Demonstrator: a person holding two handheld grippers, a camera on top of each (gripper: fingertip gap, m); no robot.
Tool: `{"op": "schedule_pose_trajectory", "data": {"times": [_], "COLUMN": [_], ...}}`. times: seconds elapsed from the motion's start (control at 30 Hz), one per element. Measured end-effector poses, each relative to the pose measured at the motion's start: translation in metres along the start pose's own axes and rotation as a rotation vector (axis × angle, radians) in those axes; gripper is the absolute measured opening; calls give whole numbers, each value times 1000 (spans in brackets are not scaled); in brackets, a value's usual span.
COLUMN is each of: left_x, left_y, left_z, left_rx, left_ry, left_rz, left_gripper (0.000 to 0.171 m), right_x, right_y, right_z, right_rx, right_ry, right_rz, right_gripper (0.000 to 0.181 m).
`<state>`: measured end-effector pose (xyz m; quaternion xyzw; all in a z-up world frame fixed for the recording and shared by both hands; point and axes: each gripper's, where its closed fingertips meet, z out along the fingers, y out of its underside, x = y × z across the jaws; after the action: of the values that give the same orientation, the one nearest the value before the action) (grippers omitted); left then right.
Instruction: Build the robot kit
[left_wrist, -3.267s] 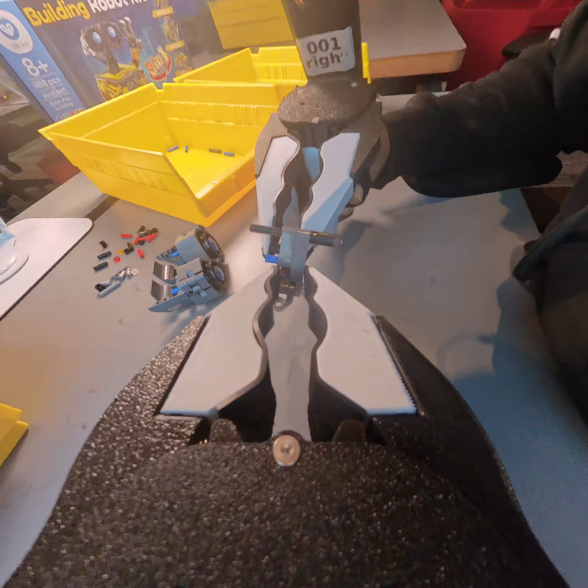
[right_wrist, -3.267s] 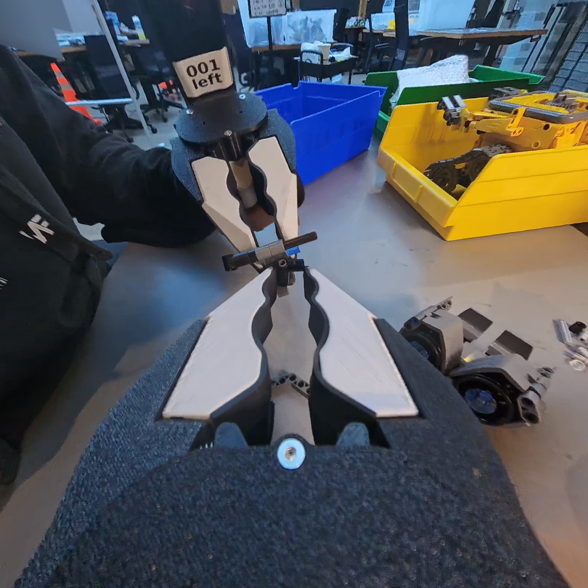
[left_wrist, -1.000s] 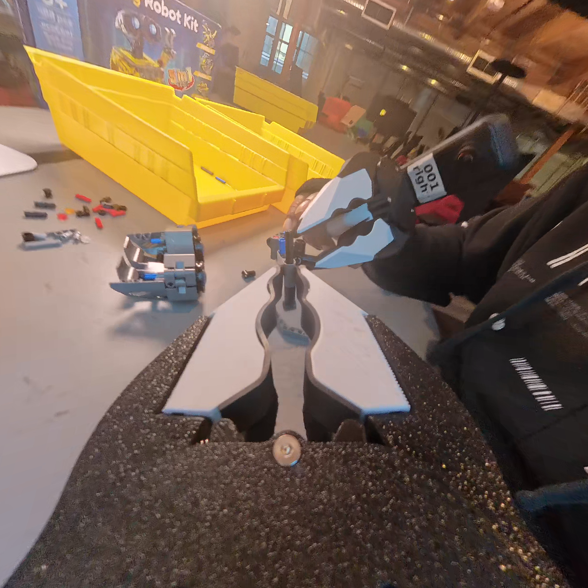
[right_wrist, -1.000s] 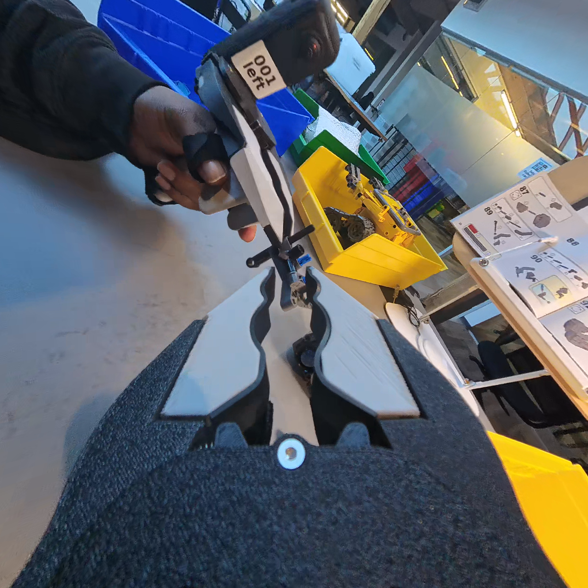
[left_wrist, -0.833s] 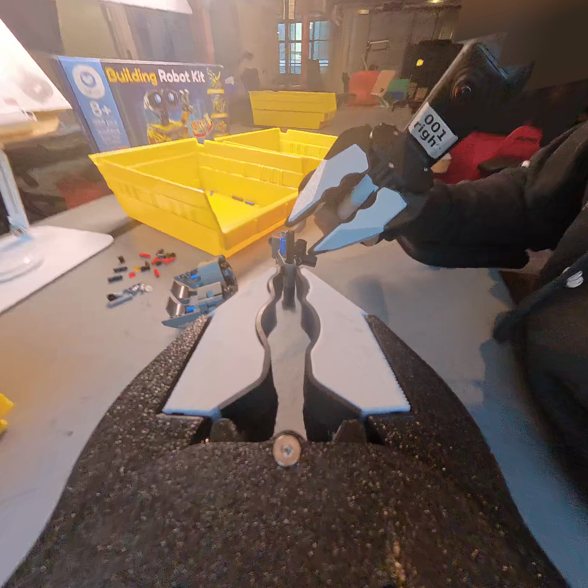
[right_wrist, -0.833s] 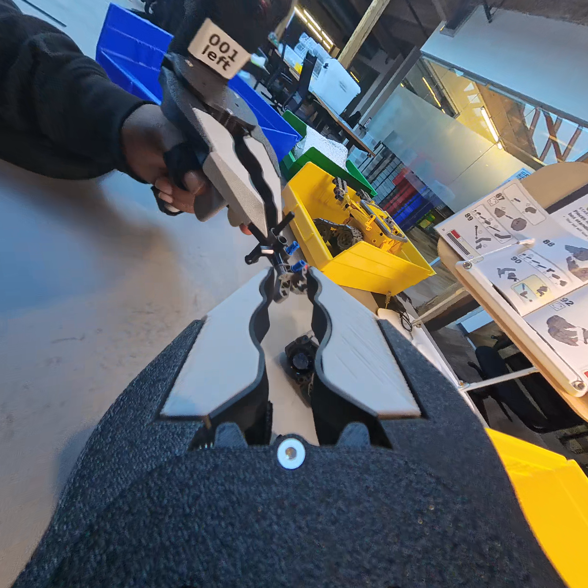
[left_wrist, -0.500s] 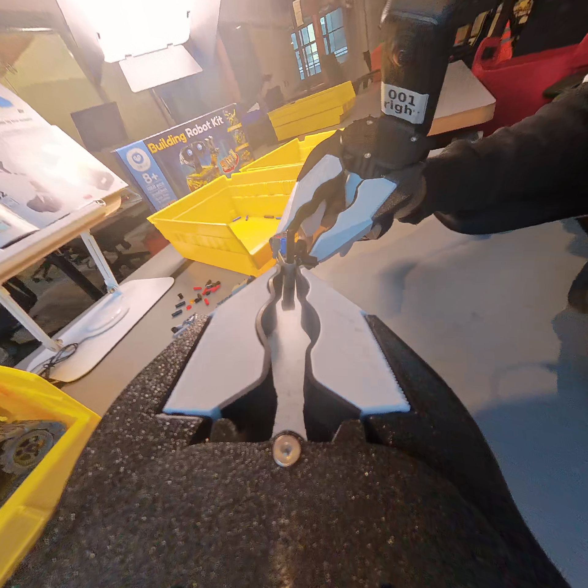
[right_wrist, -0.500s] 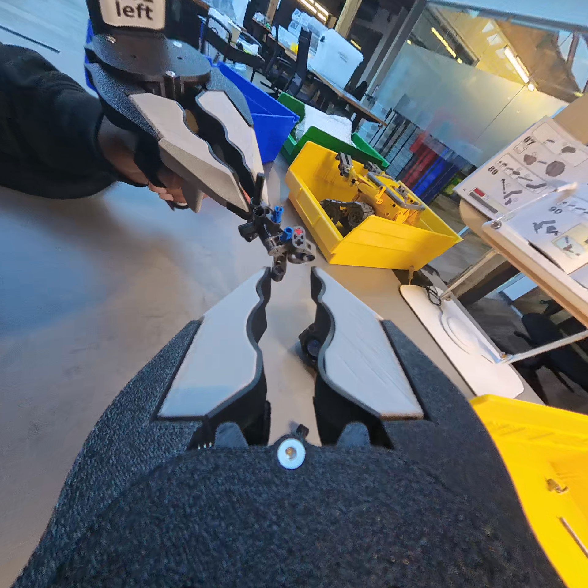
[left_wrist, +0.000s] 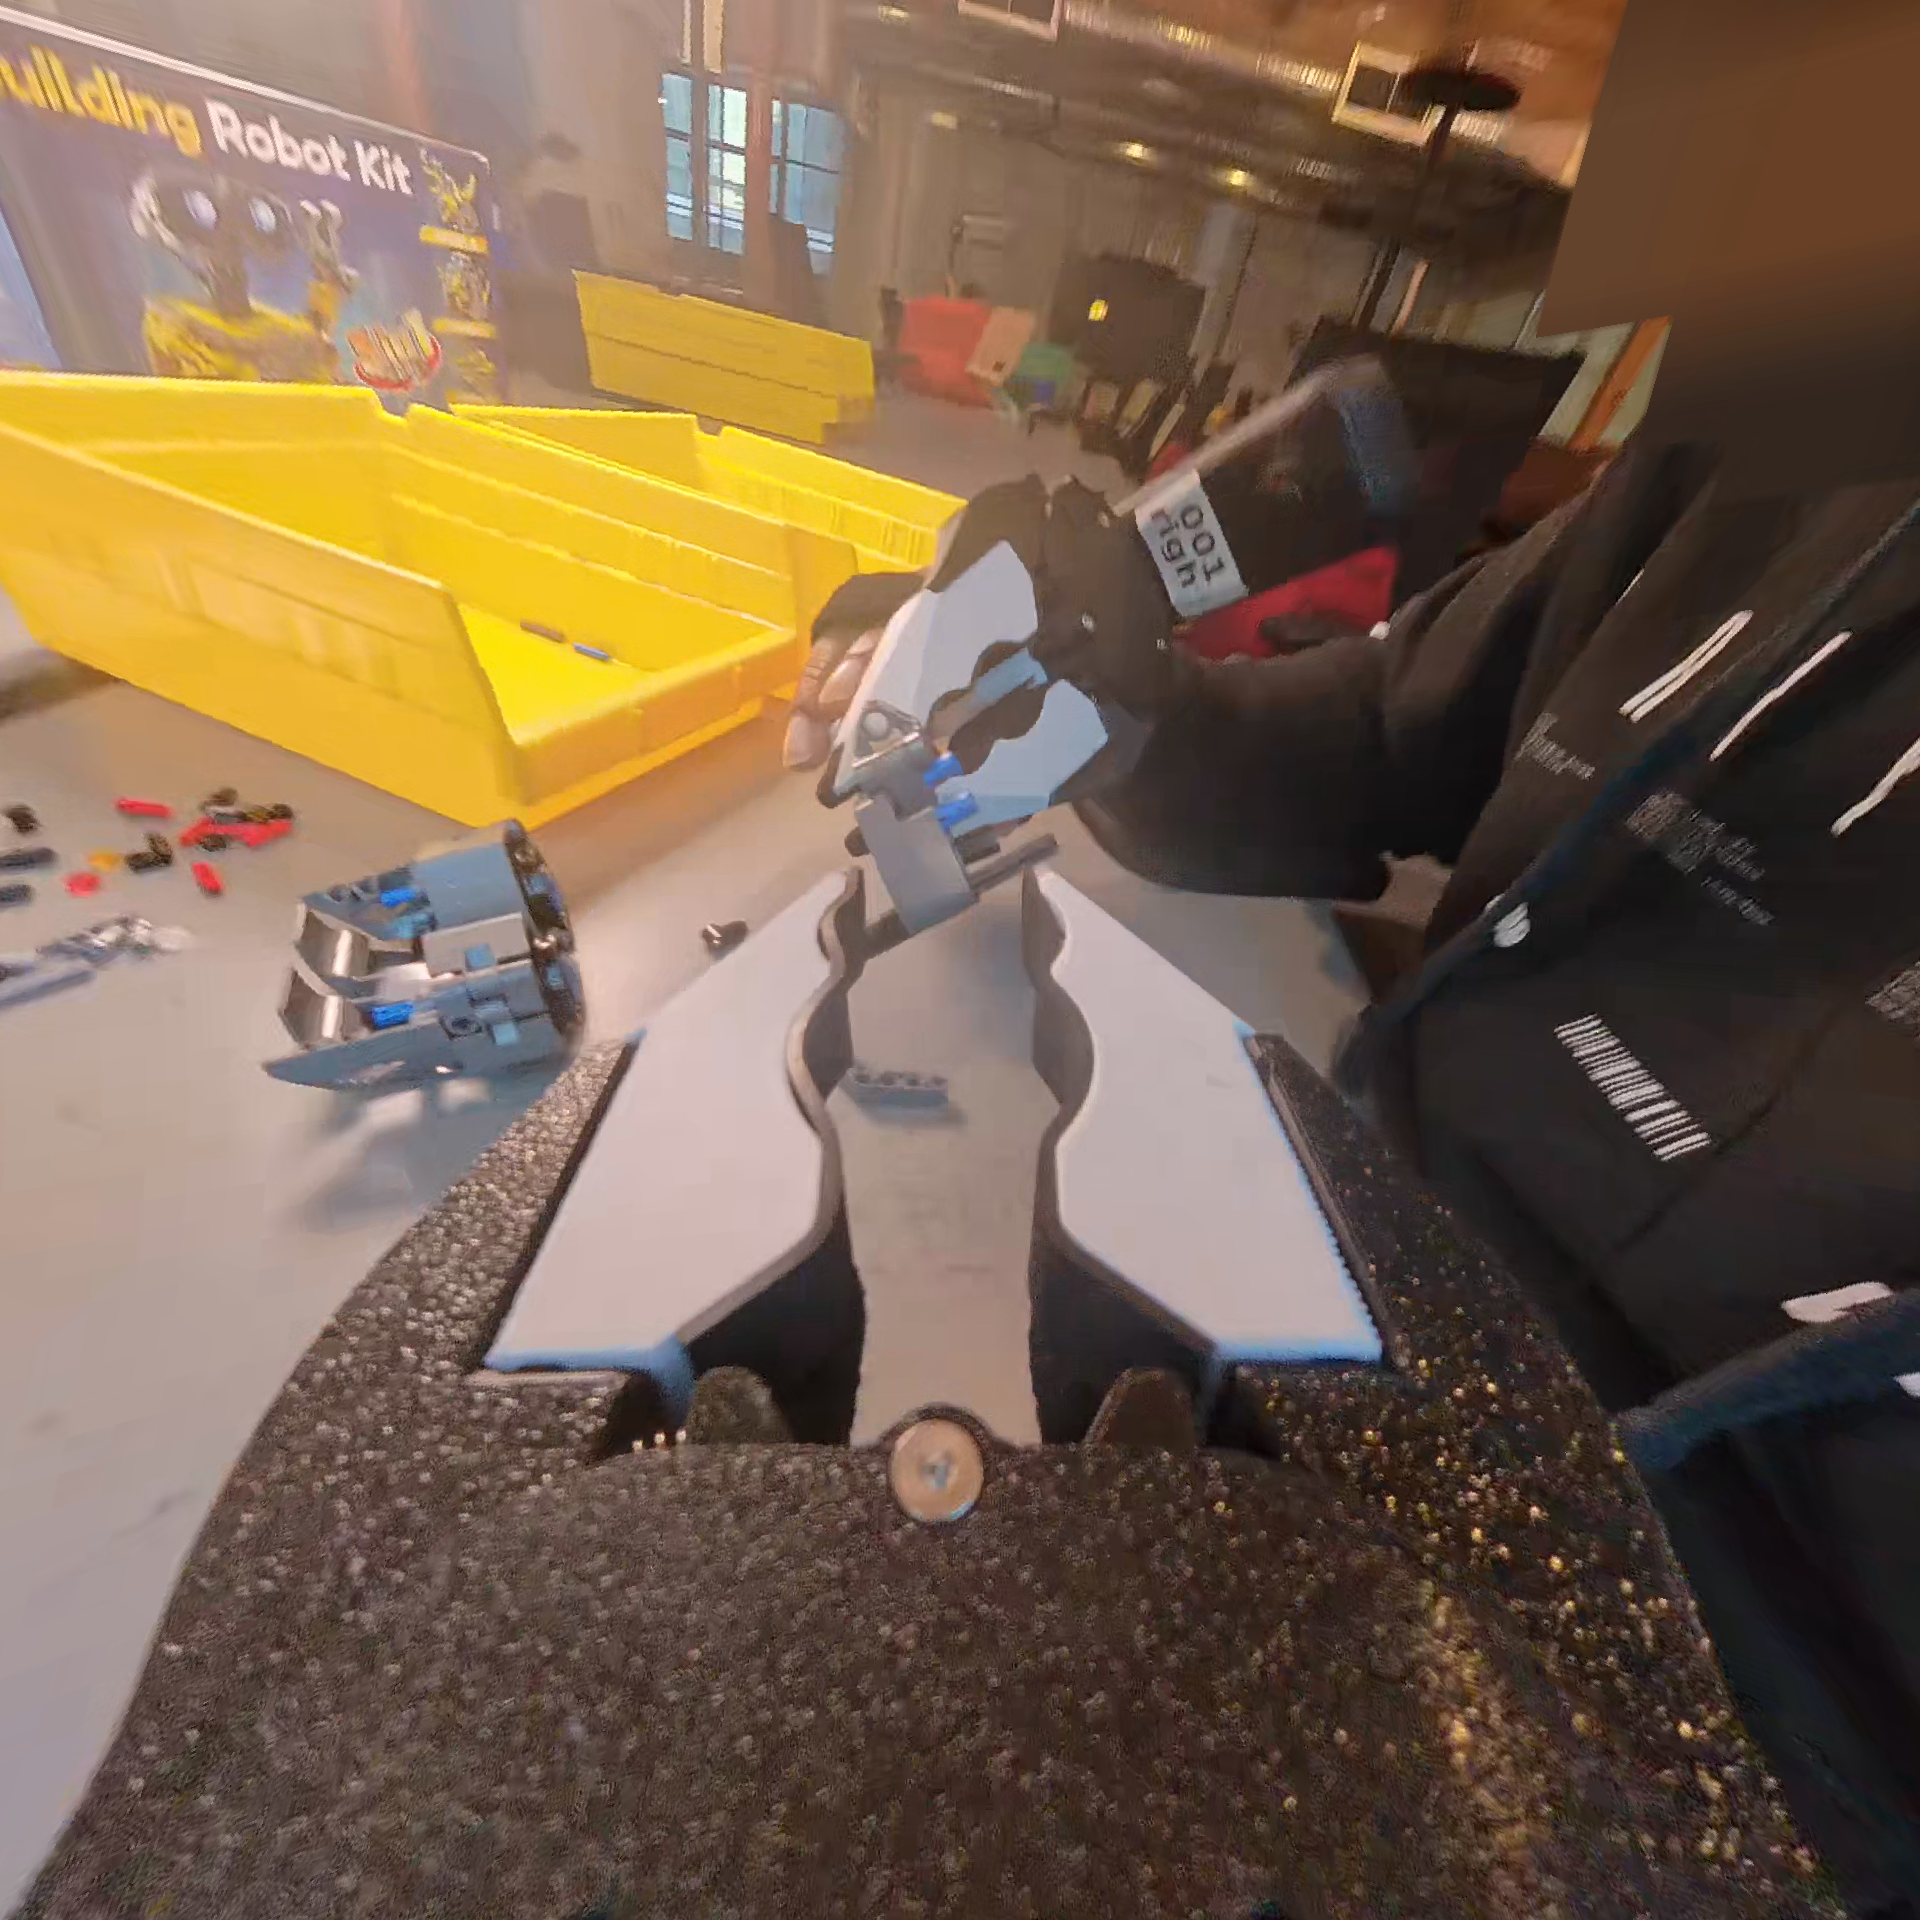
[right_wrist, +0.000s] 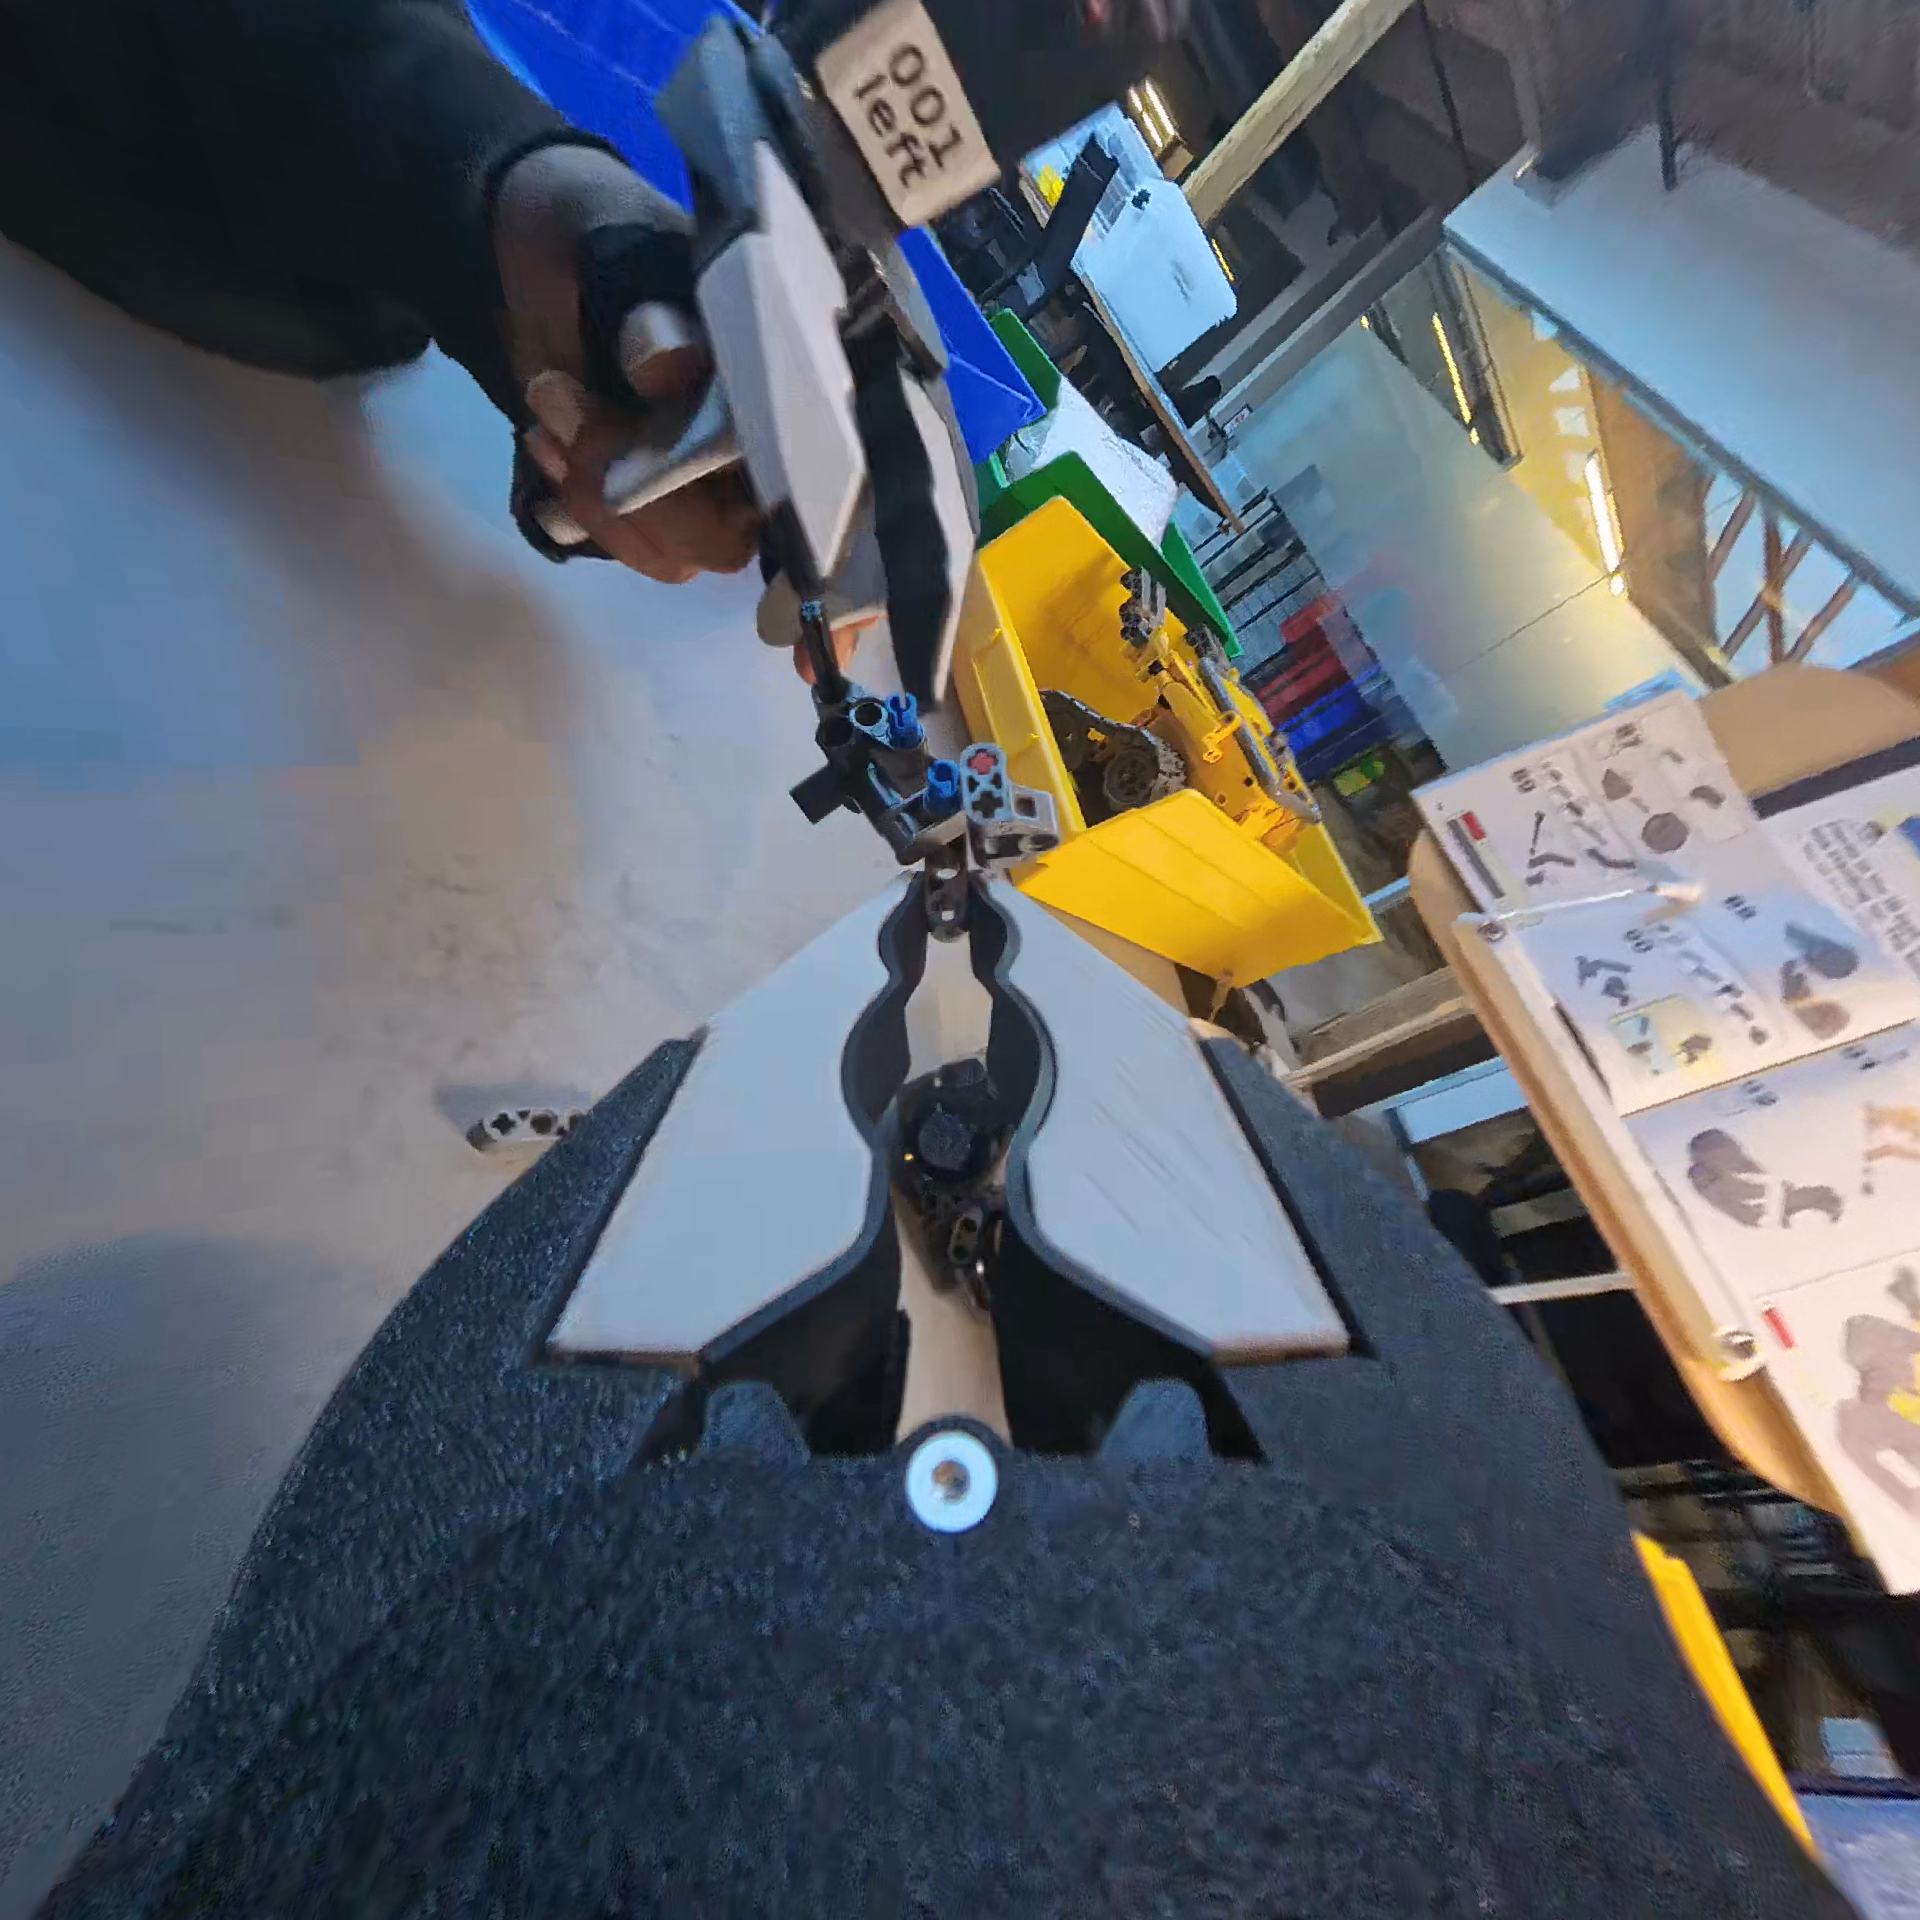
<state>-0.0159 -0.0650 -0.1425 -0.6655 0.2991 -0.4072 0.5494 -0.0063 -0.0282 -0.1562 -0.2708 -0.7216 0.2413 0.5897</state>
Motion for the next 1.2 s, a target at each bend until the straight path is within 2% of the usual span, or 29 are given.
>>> {"op": "schedule_pose_trajectory", "data": {"times": [0.07,0.2,0.3,0.53,0.73,0.83,0.93,1.1,1.2], "left_x": [-4,2,6,9,6,1,-7,-22,-30], "left_y": [1,11,14,14,25,26,23,8,-3], "left_z": [-1,7,11,10,12,13,11,1,-5], "left_rx": [11,-37,-51,-52,-123,-129,-108,-11,68], "left_ry": [19,53,65,107,83,40,-8,-79,-109], "left_rz": [-75,-84,-71,-142,-149,-126,-115,-147,-181], "left_gripper": [30,31,26,27,17,16,16,16,16], "right_x": [-2,-5,-7,-11,-12,-6,1,14,9], "right_y": [-2,-7,-6,-13,-10,-8,1,2,-3], "right_z": [0,1,2,3,6,7,7,2,5], "right_rx": [-9,-7,-4,29,12,4,-10,60,96], "right_ry": [18,37,32,13,12,35,39,14,-38], "right_rz": [-96,-188,-175,-141,-139,-75,64,363,488], "right_gripper": [5,5,6,5,7,9,13,18,21]}}
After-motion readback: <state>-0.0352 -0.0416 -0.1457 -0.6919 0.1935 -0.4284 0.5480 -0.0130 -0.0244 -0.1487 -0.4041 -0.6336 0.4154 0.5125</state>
